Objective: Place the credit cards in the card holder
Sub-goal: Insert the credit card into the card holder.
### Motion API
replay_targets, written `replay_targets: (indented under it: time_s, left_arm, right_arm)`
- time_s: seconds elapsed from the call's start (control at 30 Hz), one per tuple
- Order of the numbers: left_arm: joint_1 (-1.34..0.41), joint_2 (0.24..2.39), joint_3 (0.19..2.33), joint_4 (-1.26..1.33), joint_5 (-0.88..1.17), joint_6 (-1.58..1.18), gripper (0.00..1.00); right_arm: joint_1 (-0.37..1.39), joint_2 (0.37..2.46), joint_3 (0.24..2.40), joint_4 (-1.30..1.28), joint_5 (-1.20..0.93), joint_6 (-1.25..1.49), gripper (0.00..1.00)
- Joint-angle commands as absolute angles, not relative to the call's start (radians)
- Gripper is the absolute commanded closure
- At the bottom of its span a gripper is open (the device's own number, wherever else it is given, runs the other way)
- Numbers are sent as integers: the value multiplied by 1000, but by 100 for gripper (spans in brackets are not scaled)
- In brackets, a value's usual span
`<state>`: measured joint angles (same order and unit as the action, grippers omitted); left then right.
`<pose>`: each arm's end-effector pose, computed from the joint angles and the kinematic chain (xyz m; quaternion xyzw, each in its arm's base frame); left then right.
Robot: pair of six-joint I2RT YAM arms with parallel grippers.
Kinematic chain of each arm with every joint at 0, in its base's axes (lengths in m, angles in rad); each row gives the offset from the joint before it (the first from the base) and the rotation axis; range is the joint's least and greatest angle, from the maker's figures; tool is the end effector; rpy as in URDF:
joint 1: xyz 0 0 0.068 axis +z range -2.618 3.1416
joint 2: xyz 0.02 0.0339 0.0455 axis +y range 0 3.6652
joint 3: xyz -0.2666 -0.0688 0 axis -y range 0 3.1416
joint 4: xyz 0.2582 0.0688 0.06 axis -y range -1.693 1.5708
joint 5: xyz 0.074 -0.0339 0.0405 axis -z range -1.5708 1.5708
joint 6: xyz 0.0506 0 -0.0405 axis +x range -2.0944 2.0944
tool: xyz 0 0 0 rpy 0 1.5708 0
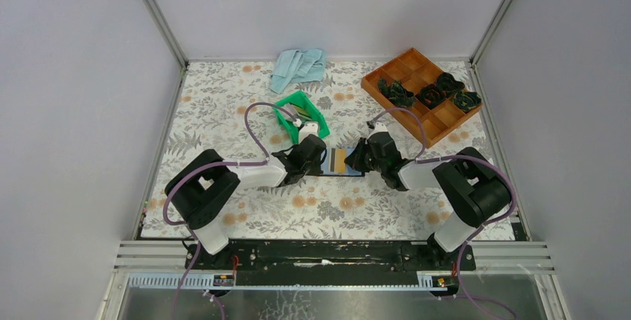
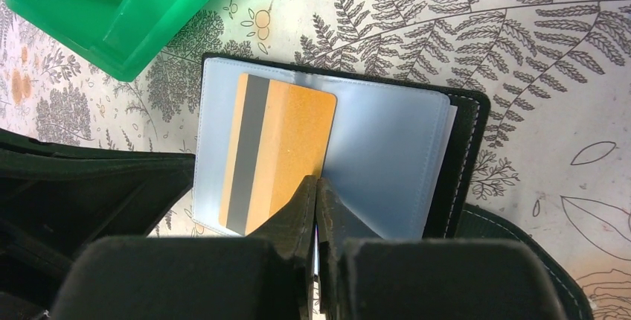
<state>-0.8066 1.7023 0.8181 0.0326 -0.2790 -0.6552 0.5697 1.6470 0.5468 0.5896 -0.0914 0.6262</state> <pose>0.2494 -0.2400 0.1239 0.0213 0.9280 -0.1357 0.3464 0.2664 0.1762 0.1156 0.0013 0.8622 0.3169 0.3953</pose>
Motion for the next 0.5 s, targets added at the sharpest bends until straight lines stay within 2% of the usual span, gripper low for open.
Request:
replay_targets:
  time_s: [0.0,0.47]
  left_arm:
    - [-813,1740,799,-11,-268,-641,100]
    - [-814,1746,807,-15,-267,-638,100]
  right_arm:
    - [577,1657,583,617,-130,632,98]
    - [579,1700,589,670,-171,661,97]
